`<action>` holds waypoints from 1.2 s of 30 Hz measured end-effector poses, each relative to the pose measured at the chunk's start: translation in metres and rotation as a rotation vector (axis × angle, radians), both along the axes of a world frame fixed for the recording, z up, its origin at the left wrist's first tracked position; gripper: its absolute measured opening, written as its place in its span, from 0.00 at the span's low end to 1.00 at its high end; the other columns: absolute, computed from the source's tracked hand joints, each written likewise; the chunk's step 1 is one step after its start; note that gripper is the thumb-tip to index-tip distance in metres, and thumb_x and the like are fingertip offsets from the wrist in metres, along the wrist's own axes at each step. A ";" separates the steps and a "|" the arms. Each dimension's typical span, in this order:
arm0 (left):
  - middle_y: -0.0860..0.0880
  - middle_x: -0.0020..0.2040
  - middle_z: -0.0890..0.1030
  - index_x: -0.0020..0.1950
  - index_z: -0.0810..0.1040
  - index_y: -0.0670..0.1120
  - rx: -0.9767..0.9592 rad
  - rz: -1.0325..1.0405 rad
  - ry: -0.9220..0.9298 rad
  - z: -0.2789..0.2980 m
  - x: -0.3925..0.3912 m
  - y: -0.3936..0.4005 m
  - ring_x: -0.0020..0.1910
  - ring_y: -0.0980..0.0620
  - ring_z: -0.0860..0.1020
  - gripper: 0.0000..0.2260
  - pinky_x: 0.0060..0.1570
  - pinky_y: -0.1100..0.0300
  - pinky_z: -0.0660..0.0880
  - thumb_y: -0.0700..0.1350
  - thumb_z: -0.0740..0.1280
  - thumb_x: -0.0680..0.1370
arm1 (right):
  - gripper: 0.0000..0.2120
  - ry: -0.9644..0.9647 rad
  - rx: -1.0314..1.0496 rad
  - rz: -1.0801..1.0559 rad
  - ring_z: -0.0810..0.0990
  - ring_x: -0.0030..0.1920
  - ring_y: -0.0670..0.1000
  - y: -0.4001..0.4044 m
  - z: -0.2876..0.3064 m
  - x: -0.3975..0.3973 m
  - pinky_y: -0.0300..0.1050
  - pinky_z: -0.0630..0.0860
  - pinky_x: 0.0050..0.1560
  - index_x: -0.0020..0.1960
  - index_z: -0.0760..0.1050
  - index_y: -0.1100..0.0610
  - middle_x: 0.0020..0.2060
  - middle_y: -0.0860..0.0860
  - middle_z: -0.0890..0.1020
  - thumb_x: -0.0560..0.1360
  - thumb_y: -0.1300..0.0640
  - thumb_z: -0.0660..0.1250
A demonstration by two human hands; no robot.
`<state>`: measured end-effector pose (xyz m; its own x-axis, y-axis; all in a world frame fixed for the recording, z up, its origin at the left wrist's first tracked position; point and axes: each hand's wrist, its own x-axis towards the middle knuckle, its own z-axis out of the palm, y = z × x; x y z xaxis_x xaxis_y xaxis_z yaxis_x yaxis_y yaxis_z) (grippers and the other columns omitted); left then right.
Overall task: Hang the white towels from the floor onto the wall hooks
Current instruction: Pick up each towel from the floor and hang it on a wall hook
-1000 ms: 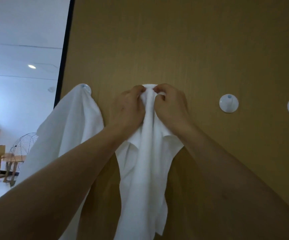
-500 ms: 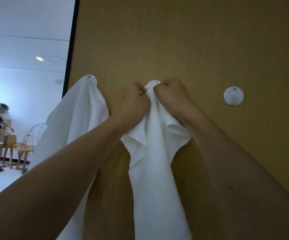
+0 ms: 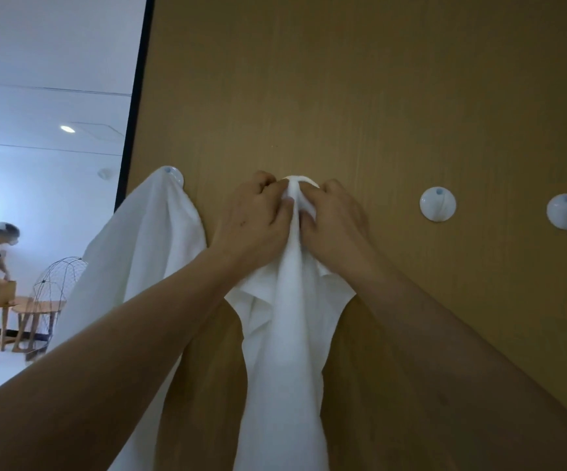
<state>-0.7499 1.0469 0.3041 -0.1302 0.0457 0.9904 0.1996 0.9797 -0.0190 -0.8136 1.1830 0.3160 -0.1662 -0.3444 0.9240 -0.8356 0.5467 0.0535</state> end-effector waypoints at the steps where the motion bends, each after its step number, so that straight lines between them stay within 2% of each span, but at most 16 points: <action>1: 0.46 0.55 0.77 0.66 0.77 0.42 -0.003 0.010 -0.015 -0.002 -0.001 0.000 0.49 0.51 0.74 0.20 0.49 0.59 0.69 0.52 0.59 0.80 | 0.16 -0.003 0.017 -0.007 0.74 0.41 0.49 -0.001 -0.001 0.001 0.44 0.70 0.37 0.65 0.72 0.51 0.46 0.49 0.72 0.79 0.50 0.60; 4: 0.47 0.58 0.75 0.67 0.75 0.42 0.011 -0.023 -0.054 -0.002 -0.002 -0.001 0.50 0.54 0.72 0.22 0.50 0.61 0.66 0.53 0.63 0.77 | 0.20 -0.152 0.010 0.118 0.79 0.47 0.50 -0.003 0.000 0.006 0.50 0.78 0.45 0.67 0.70 0.51 0.51 0.48 0.79 0.75 0.53 0.64; 8: 0.49 0.54 0.80 0.63 0.77 0.46 0.101 -0.066 -0.125 0.007 0.002 -0.004 0.49 0.53 0.76 0.22 0.48 0.59 0.69 0.52 0.60 0.72 | 0.08 -0.418 -0.060 0.306 0.80 0.36 0.48 0.001 0.016 0.012 0.48 0.76 0.36 0.46 0.77 0.59 0.36 0.49 0.80 0.70 0.56 0.68; 10: 0.49 0.49 0.82 0.59 0.79 0.46 0.140 -0.067 -0.139 0.011 0.004 -0.003 0.47 0.52 0.78 0.17 0.46 0.57 0.73 0.50 0.61 0.74 | 0.10 -0.548 -0.095 0.412 0.79 0.32 0.49 0.007 0.025 0.015 0.46 0.72 0.33 0.40 0.76 0.65 0.32 0.52 0.77 0.69 0.57 0.69; 12: 0.52 0.45 0.82 0.56 0.79 0.49 0.211 -0.079 -0.175 0.015 0.005 -0.004 0.44 0.52 0.78 0.12 0.41 0.59 0.71 0.48 0.62 0.76 | 0.15 -0.617 -0.076 0.432 0.79 0.32 0.50 0.013 0.031 0.017 0.45 0.72 0.33 0.42 0.76 0.69 0.32 0.54 0.78 0.70 0.55 0.69; 14: 0.54 0.42 0.81 0.50 0.79 0.52 0.304 -0.132 -0.243 0.017 0.004 -0.006 0.42 0.54 0.77 0.08 0.37 0.60 0.68 0.49 0.61 0.76 | 0.16 -0.534 -0.027 0.299 0.80 0.35 0.51 0.013 0.030 0.018 0.47 0.73 0.35 0.42 0.77 0.66 0.34 0.52 0.80 0.72 0.51 0.67; 16: 0.54 0.39 0.80 0.44 0.77 0.52 0.370 -0.197 -0.282 0.014 0.004 -0.005 0.39 0.55 0.77 0.08 0.36 0.58 0.67 0.50 0.59 0.76 | 0.14 -0.249 0.004 -0.002 0.79 0.44 0.52 0.006 0.022 0.017 0.49 0.73 0.42 0.43 0.78 0.58 0.42 0.51 0.80 0.75 0.48 0.62; 18: 0.50 0.38 0.78 0.39 0.74 0.47 0.312 -0.157 -0.218 0.007 0.003 -0.002 0.38 0.52 0.75 0.11 0.37 0.56 0.67 0.50 0.57 0.75 | 0.13 0.038 0.028 -0.249 0.71 0.52 0.53 -0.003 0.011 0.017 0.49 0.69 0.48 0.52 0.78 0.57 0.51 0.52 0.74 0.77 0.50 0.60; 21: 0.47 0.41 0.72 0.36 0.69 0.45 0.177 -0.020 -0.078 -0.004 0.000 -0.004 0.44 0.49 0.69 0.12 0.46 0.55 0.66 0.47 0.60 0.78 | 0.10 0.057 0.010 -0.214 0.70 0.46 0.50 -0.010 -0.004 0.009 0.45 0.65 0.42 0.56 0.75 0.58 0.47 0.50 0.71 0.79 0.55 0.60; 23: 0.49 0.35 0.71 0.36 0.69 0.45 0.120 -0.024 -0.072 -0.007 -0.002 -0.008 0.38 0.50 0.70 0.13 0.43 0.55 0.66 0.46 0.61 0.80 | 0.07 -0.097 -0.058 -0.017 0.74 0.41 0.48 -0.011 -0.015 0.003 0.44 0.67 0.39 0.54 0.72 0.55 0.44 0.47 0.74 0.80 0.54 0.57; 26: 0.55 0.32 0.72 0.42 0.72 0.47 0.135 -0.111 -0.111 -0.020 -0.002 -0.006 0.31 0.58 0.70 0.10 0.36 0.63 0.62 0.48 0.61 0.82 | 0.12 -0.221 -0.135 0.177 0.74 0.38 0.42 -0.015 -0.038 0.006 0.41 0.69 0.34 0.62 0.69 0.53 0.41 0.43 0.74 0.82 0.50 0.55; 29: 0.54 0.46 0.80 0.59 0.77 0.46 0.234 -0.252 -0.122 -0.042 0.003 0.000 0.43 0.60 0.77 0.11 0.44 0.67 0.68 0.49 0.59 0.83 | 0.17 -0.263 -0.139 0.125 0.72 0.37 0.41 -0.023 -0.059 0.013 0.38 0.66 0.33 0.67 0.65 0.57 0.40 0.42 0.71 0.83 0.50 0.53; 31: 0.54 0.61 0.78 0.71 0.71 0.47 0.304 -0.299 -0.148 -0.061 0.008 0.003 0.56 0.62 0.75 0.18 0.55 0.70 0.68 0.52 0.58 0.83 | 0.20 -0.373 -0.178 0.183 0.77 0.46 0.46 -0.027 -0.069 0.023 0.42 0.73 0.43 0.71 0.64 0.58 0.49 0.47 0.75 0.83 0.49 0.55; 33: 0.54 0.69 0.73 0.77 0.64 0.50 0.353 -0.312 -0.189 -0.082 0.012 0.007 0.63 0.65 0.69 0.21 0.59 0.76 0.62 0.54 0.56 0.84 | 0.29 -0.425 -0.183 0.219 0.76 0.59 0.52 -0.026 -0.082 0.033 0.49 0.75 0.59 0.78 0.55 0.55 0.63 0.53 0.74 0.82 0.46 0.56; 34: 0.53 0.72 0.70 0.78 0.60 0.51 0.365 -0.288 -0.222 -0.091 0.014 0.009 0.65 0.65 0.67 0.23 0.60 0.77 0.59 0.55 0.55 0.84 | 0.33 -0.408 -0.149 0.193 0.75 0.62 0.53 -0.023 -0.089 0.038 0.52 0.74 0.62 0.80 0.48 0.53 0.66 0.54 0.71 0.81 0.44 0.56; 36: 0.49 0.75 0.67 0.79 0.56 0.50 0.332 -0.174 -0.283 -0.106 0.020 0.010 0.69 0.58 0.66 0.25 0.65 0.70 0.60 0.56 0.52 0.84 | 0.37 -0.374 -0.079 0.138 0.73 0.62 0.54 -0.015 -0.104 0.046 0.54 0.75 0.62 0.79 0.37 0.47 0.68 0.56 0.67 0.80 0.41 0.56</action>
<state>-0.7297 1.0573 0.1982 -0.4161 -0.2221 0.8817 0.3134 0.8752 0.3684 -0.7680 1.1682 0.2121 -0.4533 -0.3174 0.8329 -0.8553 0.4179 -0.3062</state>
